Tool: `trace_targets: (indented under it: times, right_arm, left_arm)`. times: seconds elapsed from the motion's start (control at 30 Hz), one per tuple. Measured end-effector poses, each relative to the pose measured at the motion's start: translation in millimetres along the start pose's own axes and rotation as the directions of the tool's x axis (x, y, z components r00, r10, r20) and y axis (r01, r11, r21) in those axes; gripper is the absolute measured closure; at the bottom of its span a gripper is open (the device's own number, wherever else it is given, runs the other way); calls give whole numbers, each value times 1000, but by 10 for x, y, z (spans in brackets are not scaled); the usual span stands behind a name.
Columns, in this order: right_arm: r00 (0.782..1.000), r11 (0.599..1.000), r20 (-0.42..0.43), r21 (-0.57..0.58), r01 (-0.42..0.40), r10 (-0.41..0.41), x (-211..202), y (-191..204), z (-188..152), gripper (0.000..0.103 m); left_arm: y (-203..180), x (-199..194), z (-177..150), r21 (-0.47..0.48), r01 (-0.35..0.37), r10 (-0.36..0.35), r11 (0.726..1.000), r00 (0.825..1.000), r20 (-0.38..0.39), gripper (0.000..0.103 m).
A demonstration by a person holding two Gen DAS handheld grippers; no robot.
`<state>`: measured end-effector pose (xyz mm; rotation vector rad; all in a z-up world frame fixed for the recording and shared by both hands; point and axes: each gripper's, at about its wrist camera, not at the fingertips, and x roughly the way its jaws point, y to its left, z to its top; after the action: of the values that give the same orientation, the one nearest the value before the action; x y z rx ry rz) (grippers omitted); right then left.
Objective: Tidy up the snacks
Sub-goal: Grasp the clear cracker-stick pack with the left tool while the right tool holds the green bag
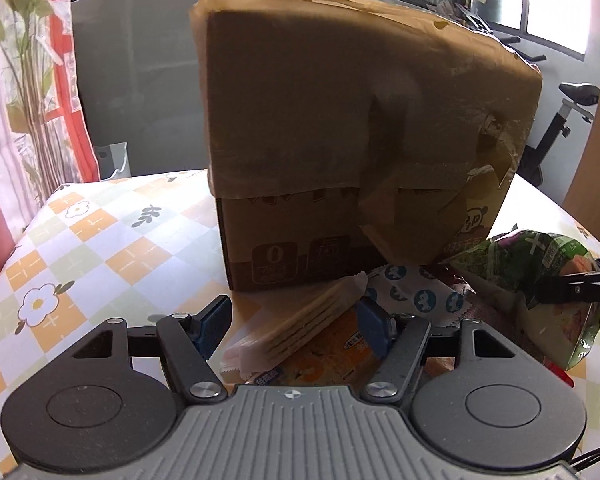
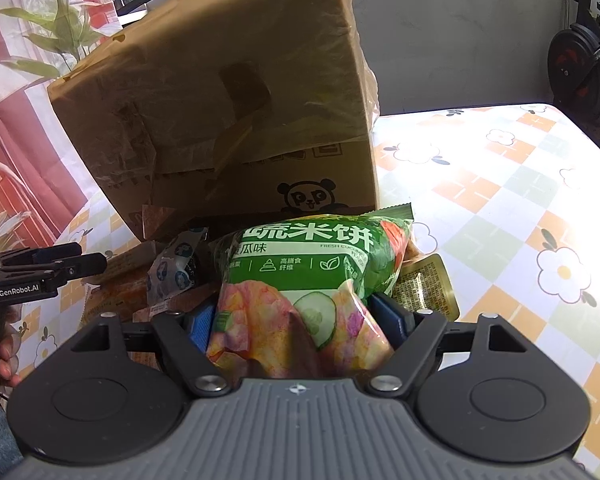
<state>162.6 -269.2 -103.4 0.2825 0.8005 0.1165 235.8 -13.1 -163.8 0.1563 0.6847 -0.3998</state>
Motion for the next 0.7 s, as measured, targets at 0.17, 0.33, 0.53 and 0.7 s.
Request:
trace_targets:
  times: [0.17,0.33,0.53,0.7]
  right_arm:
    - [1000,1000,0,2,0,0,-3,0,-2,24]
    - [1000,1000,-4,0,-1,1,3,0,9,24]
    - [1000,1000,-1,2,-2,2,11,1,4,24]
    - [1000,1000,-1,0,-2,2,8,-2,1,24]
  left_arm:
    - [-89,292,41,95,3,2,996,998,-58,32]
    - [102,463,31,-13,94,-95,996,992,-80,30]
    - [360,549,-26,-150,165,-179,975,980,-84,27]
    - [475,516,-116,-205,185,-203,961,977,-69,29]
